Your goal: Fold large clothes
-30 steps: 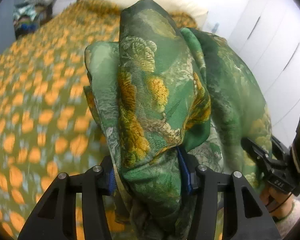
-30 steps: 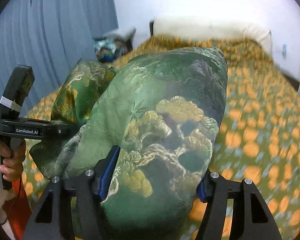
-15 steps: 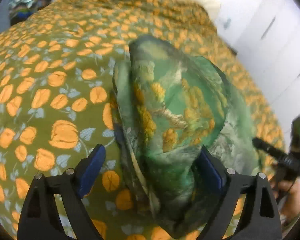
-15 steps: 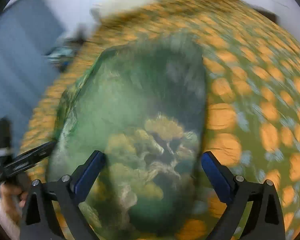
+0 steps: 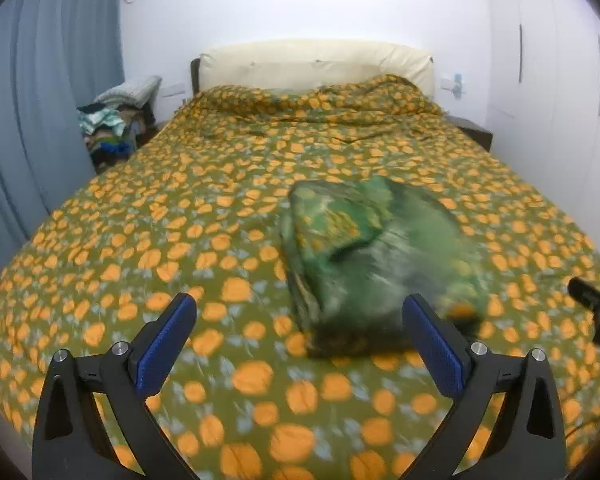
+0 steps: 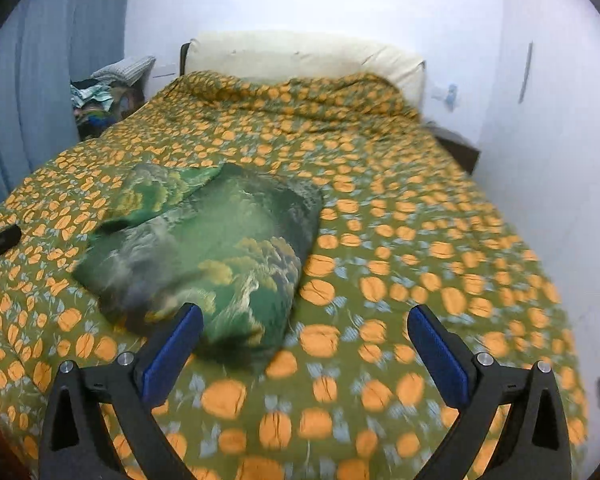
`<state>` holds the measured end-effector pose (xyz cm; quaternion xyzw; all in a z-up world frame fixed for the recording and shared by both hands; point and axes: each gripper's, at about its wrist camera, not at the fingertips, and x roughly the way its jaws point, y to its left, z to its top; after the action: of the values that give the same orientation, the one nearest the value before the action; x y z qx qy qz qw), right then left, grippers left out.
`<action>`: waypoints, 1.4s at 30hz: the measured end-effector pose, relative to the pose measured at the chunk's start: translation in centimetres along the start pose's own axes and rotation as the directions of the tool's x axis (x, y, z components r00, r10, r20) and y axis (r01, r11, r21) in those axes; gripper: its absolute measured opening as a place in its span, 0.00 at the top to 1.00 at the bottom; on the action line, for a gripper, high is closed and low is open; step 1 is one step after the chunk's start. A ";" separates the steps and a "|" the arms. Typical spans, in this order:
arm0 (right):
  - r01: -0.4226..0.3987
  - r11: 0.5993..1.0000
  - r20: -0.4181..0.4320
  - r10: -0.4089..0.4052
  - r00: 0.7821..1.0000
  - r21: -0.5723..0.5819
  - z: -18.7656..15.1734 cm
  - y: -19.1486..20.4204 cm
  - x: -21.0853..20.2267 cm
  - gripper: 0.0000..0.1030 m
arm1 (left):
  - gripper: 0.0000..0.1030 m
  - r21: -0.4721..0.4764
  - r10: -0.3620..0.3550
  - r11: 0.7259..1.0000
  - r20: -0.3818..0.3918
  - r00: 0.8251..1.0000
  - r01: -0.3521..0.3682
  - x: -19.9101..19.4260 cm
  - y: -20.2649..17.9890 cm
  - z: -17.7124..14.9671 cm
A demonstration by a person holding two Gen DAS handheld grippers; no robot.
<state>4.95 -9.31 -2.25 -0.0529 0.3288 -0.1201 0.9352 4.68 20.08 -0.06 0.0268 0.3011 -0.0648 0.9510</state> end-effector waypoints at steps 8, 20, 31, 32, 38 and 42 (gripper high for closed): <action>0.087 0.990 0.051 -0.082 0.995 -0.108 -3.5 3.2 -8.1 0.01 | 0.00 0.106 0.112 0.988 0.035 0.993 -0.116 -4.4 -3.4 -2.6; 0.029 0.998 0.022 -0.028 0.999 -0.050 -4.7 3.2 -12.9 0.01 | 0.00 0.026 0.041 0.999 -0.069 0.997 -0.039 -6.6 -3.4 -4.0; 0.013 0.998 0.019 -0.012 1.000 -0.060 -4.5 3.9 -14.4 0.01 | 0.00 0.025 0.032 0.999 -0.107 0.994 -0.030 -7.4 -4.1 -4.2; 0.010 0.998 0.017 -0.009 1.000 -0.059 -4.5 4.0 -14.5 0.01 | 0.00 0.025 0.038 0.999 -0.111 0.993 -0.035 -7.4 -4.1 -4.2; -0.003 0.999 0.005 0.004 1.000 -0.054 -4.4 4.1 -14.5 0.01 | 0.00 0.038 0.046 0.998 -0.139 0.989 -0.041 -7.5 -4.4 -4.2; -0.034 0.999 -0.018 0.034 0.999 -0.023 -4.2 3.9 -14.6 0.01 | 0.00 0.058 0.056 0.997 -0.109 0.992 -0.050 -8.9 -4.7 -3.7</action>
<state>-8.03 -1.88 2.57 -0.0573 0.3394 -0.1007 0.9335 -5.32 16.71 1.98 0.0647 0.3505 -0.0464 0.9332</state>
